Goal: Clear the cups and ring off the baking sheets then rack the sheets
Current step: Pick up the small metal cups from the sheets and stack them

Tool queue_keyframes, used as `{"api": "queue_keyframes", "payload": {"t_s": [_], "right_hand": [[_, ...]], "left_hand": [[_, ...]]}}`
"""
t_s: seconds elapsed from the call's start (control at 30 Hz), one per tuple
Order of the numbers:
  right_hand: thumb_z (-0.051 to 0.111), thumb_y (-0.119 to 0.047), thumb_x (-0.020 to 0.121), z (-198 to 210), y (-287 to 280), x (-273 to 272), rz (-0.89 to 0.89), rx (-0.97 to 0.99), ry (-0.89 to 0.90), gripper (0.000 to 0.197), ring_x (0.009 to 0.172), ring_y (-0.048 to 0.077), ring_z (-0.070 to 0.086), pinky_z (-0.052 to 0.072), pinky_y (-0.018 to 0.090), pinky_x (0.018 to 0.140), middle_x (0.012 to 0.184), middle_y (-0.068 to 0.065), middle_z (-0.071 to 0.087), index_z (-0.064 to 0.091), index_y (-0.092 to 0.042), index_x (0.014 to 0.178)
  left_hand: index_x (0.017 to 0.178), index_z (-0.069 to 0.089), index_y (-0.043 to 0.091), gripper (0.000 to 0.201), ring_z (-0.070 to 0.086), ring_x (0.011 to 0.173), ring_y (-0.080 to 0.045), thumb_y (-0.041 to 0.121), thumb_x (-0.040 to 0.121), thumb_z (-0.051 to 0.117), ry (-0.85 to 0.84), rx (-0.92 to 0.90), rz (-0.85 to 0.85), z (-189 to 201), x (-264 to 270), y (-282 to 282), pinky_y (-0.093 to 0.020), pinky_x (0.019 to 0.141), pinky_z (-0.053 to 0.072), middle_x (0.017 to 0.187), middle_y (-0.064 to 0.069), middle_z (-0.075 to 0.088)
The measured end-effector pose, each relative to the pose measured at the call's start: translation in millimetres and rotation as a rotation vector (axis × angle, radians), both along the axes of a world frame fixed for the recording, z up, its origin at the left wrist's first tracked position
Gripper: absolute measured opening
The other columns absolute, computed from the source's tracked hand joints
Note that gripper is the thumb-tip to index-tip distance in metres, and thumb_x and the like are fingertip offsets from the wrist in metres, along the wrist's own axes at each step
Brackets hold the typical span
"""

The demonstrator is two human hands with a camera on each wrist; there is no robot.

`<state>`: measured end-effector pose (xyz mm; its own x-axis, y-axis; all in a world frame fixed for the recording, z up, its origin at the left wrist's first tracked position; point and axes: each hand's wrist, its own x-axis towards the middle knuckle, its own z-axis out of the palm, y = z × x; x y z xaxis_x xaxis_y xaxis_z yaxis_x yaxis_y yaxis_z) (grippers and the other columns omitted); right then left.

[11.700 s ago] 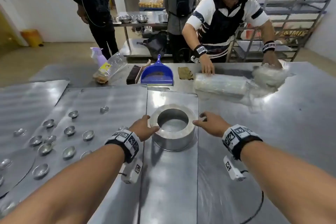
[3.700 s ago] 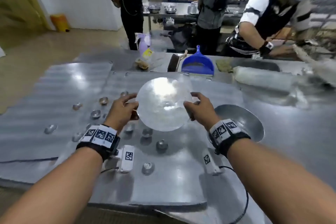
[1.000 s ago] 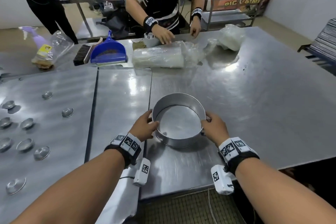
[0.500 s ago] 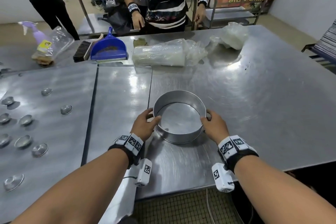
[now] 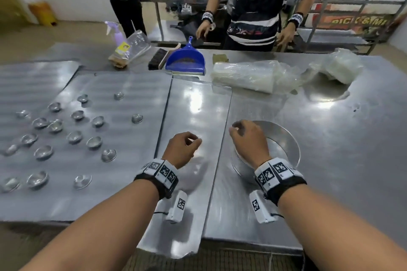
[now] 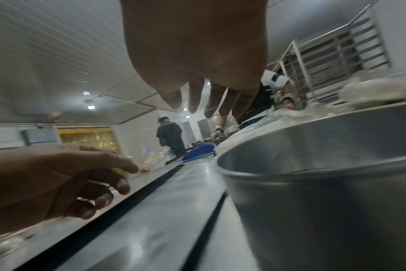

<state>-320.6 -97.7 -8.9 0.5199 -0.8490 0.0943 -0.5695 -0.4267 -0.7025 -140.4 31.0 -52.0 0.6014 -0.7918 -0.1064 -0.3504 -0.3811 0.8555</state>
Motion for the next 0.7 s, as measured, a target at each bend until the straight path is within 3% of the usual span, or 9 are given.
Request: {"api": "queue_keyframes", "payload": {"t_s": [0.2,0.3,0.4,0.57,0.7], "right_hand": [[0.056,-0.041,0.095,-7.0,64.2,105.9,0.258,0.028,0.064,0.028,0.108,0.018,0.058,0.046,0.033,0.091,0.116,-0.001,0.067,0.067,-0.022,0.112],[0.057,-0.037,0.095,-10.5,98.7,152.4,0.368,0.056,0.088,0.028,0.105,0.017,0.06,0.046,0.03,0.089,0.115,-0.001,0.068,0.068,-0.02,0.114],[0.059,-0.039,0.093,-16.6,129.4,193.3,0.447,0.103,0.122,0.03,0.105,0.016,0.061,0.047,0.029,0.089,0.118,-0.001,0.068,0.067,-0.021,0.116],[0.065,-0.037,0.09,-30.4,164.3,246.9,0.535,0.159,0.196,0.039,0.109,0.017,0.062,0.049,0.032,0.095,0.125,0.002,0.066,0.063,-0.021,0.125],[0.068,-0.033,0.087,-43.1,182.9,279.8,0.6,0.182,0.298,0.058,0.121,0.025,0.057,0.045,0.034,0.1,0.133,0.012,0.059,0.051,-0.024,0.142]], "left_hand": [[0.089,0.071,0.023,0.011,0.068,0.068,-0.017,0.034,0.089,0.068,-0.073,0.022,0.234,7.9,81.7,94.0,-0.031,0.068,0.057,0.077,0.004,0.072],[0.094,0.072,0.024,0.013,0.069,0.081,-0.016,0.035,0.088,0.066,-0.141,0.107,0.306,9.8,120.4,140.8,-0.033,0.079,0.057,0.085,0.006,0.073],[0.099,0.071,0.023,0.02,0.066,0.088,-0.016,0.04,0.088,0.068,-0.231,0.216,0.351,12.1,149.8,183.3,-0.03,0.081,0.053,0.092,0.004,0.07],[0.121,0.066,0.022,0.048,0.061,0.1,-0.017,0.043,0.079,0.077,-0.192,0.44,0.213,7.5,191.7,230.9,-0.029,0.086,0.047,0.114,-0.002,0.064],[0.12,0.066,0.026,0.058,0.06,0.102,-0.017,0.045,0.069,0.086,-0.207,0.538,0.014,0.5,209.4,248.2,-0.031,0.091,0.05,0.109,0.004,0.057]]}}
